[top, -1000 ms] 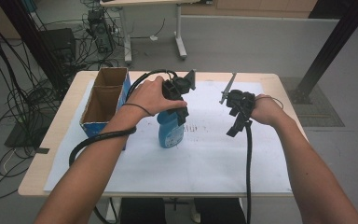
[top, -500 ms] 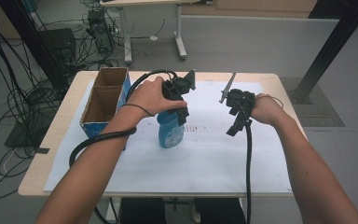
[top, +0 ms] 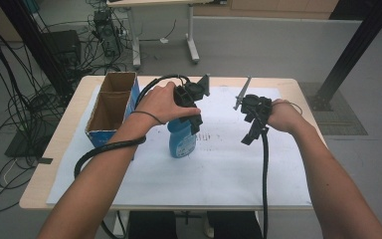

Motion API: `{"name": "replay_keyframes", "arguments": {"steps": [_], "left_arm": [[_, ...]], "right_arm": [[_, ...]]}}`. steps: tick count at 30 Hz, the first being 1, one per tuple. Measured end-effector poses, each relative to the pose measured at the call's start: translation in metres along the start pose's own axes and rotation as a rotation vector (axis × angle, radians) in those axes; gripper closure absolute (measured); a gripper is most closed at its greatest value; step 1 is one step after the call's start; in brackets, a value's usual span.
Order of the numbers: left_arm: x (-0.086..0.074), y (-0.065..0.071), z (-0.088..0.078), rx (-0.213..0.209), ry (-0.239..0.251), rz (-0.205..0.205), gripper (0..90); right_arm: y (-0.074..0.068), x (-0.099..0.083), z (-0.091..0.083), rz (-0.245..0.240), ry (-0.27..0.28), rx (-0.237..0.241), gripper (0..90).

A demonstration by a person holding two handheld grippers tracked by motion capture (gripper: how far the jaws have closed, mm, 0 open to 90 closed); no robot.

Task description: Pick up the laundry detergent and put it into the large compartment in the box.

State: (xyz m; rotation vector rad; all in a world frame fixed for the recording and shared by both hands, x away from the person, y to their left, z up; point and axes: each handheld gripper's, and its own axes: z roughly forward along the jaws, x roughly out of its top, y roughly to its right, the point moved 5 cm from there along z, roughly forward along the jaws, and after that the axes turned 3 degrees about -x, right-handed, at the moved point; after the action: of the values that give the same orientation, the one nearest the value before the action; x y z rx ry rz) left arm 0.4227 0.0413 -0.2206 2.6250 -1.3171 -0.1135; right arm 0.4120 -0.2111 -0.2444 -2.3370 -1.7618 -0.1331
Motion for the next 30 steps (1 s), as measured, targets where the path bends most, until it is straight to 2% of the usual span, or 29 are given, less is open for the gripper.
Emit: {"name": "replay_keyframes", "arguments": {"steps": [30], "left_arm": [[-0.0021,-0.0009,-0.0015,0.009,-0.001,-0.007,5.6]], "right_arm": [[-0.0016,0.0007,-0.0014,0.001,0.001,0.002,3.9]]}}
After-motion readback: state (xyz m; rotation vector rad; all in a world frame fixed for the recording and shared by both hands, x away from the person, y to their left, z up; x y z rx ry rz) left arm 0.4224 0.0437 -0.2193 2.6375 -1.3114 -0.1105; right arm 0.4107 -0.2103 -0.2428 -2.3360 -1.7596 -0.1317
